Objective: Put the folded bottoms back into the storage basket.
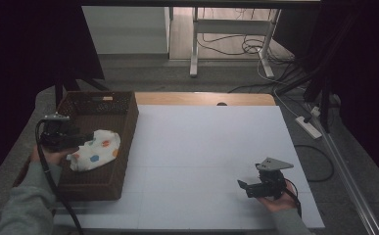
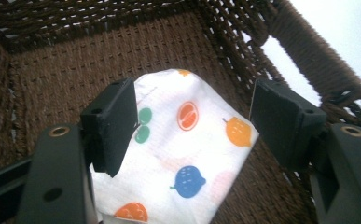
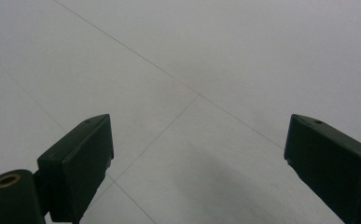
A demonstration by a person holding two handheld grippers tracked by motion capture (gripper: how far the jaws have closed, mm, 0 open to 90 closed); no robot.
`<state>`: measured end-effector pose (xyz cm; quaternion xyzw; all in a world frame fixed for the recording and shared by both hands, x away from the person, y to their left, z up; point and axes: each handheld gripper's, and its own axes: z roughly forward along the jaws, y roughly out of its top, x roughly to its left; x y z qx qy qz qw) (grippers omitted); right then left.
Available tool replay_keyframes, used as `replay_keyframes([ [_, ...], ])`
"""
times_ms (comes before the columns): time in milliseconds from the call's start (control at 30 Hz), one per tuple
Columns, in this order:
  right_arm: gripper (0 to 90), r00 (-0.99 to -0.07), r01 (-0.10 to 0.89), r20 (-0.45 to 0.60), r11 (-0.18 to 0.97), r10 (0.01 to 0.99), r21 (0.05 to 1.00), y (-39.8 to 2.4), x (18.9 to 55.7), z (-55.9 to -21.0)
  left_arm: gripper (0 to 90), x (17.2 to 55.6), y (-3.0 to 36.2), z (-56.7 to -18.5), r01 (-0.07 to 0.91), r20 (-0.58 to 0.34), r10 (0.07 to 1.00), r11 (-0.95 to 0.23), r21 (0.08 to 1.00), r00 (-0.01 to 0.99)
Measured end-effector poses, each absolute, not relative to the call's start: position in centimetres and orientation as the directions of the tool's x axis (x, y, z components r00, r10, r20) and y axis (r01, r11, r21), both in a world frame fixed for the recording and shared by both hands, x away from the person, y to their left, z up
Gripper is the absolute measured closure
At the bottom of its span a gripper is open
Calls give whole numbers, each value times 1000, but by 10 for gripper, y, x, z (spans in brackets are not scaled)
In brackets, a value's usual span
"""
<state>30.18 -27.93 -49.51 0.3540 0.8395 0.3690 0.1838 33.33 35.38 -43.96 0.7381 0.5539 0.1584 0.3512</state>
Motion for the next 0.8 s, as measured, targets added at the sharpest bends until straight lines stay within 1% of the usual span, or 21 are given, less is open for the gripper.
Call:
replay_keyframes([
  [233, 81, -682, 459, -47, 477, 730, 750, -279, 302, -495, 315, 322, 349, -432, 687, -173, 915, -139, 714, 365],
  [800, 81, -682, 457, -45, 474, 730, 752, -280, 301, -495, 308, 295, 315, -424, 635, -189, 870, -169, 754, 455],
])
